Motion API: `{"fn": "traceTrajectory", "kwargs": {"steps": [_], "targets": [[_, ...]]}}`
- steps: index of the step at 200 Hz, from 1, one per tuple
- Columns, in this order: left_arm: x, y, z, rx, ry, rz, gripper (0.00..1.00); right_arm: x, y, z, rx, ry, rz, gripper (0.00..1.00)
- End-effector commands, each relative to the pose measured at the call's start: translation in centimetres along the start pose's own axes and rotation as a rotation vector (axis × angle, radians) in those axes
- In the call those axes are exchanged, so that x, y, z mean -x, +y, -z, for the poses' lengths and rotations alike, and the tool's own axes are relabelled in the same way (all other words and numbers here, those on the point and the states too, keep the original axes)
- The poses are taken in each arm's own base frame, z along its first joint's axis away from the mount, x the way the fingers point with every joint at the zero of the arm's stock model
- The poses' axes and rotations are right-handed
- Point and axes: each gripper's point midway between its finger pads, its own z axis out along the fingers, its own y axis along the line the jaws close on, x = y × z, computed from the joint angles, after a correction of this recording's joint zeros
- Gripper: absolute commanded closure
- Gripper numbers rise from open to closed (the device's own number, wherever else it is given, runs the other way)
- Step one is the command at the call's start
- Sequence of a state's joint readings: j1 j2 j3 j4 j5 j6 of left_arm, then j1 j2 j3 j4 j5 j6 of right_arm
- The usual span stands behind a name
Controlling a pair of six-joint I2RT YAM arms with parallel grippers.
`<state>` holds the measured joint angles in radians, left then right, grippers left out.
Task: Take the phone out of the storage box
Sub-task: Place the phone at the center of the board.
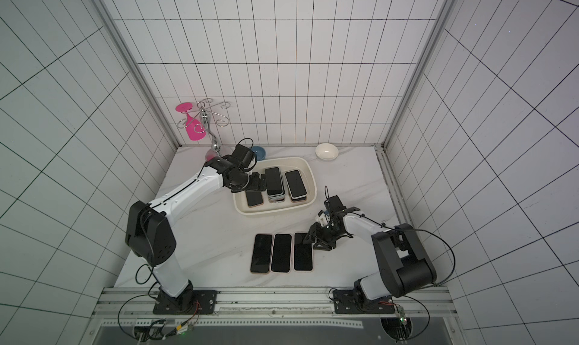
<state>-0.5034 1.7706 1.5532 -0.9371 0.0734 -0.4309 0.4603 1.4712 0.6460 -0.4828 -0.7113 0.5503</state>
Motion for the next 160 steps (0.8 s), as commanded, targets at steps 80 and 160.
{"fn": "traceTrajectory", "kwargs": {"steps": [80,160], "targets": [[0.1,0.9,-3.0,0.087,0.022,0.008,0.02,-0.4,0.7,1.1,-0.026,-0.022,0.027,0.39],[2.2,5.7,-7.2,0.354,0.037,0.194,0.02,0.3,6.2,8.2,-0.016,-0.165,0.184,0.27]]}}
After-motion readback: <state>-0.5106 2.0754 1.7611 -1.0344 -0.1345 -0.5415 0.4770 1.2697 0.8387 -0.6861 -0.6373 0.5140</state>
